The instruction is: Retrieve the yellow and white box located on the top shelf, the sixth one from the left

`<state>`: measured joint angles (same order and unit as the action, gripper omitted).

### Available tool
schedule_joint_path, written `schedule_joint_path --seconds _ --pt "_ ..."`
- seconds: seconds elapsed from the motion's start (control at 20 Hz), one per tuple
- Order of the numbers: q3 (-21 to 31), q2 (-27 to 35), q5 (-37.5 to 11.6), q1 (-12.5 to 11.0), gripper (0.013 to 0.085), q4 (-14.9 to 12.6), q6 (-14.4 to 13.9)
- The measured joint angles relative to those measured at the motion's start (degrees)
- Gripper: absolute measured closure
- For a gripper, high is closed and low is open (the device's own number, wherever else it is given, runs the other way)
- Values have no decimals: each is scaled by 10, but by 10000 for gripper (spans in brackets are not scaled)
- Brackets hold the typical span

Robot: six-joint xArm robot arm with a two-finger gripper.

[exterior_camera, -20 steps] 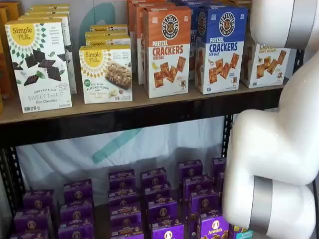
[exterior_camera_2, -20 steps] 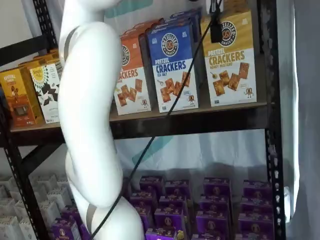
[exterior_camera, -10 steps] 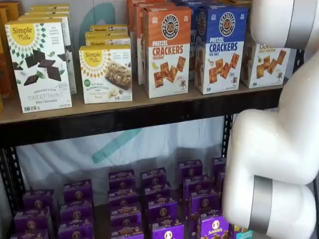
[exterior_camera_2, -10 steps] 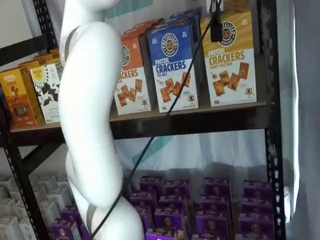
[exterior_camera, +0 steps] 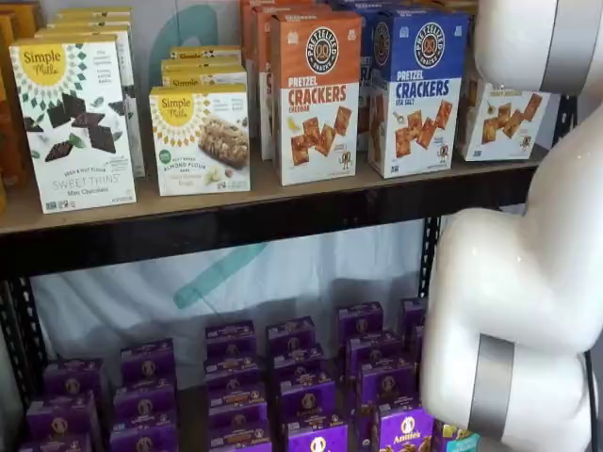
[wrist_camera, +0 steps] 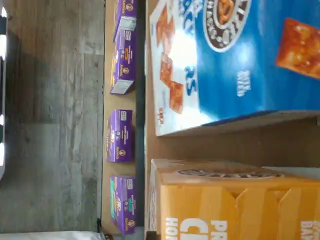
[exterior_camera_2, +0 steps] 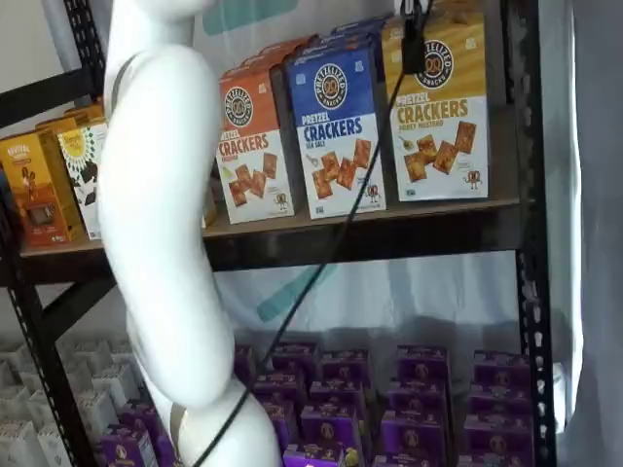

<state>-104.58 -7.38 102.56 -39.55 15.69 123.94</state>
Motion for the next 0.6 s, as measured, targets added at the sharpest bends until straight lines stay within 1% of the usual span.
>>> schedule_joint_path --seconds 0.1,0.2,0.45,0.6 --pt "-4 -6 27 -11 330 1 6" --pt "5 -21 47 -20 330 -3 14" --pt "46 -60 58 -27 330 -11 24" --pt "84 -92 55 -31 330 -9 28"
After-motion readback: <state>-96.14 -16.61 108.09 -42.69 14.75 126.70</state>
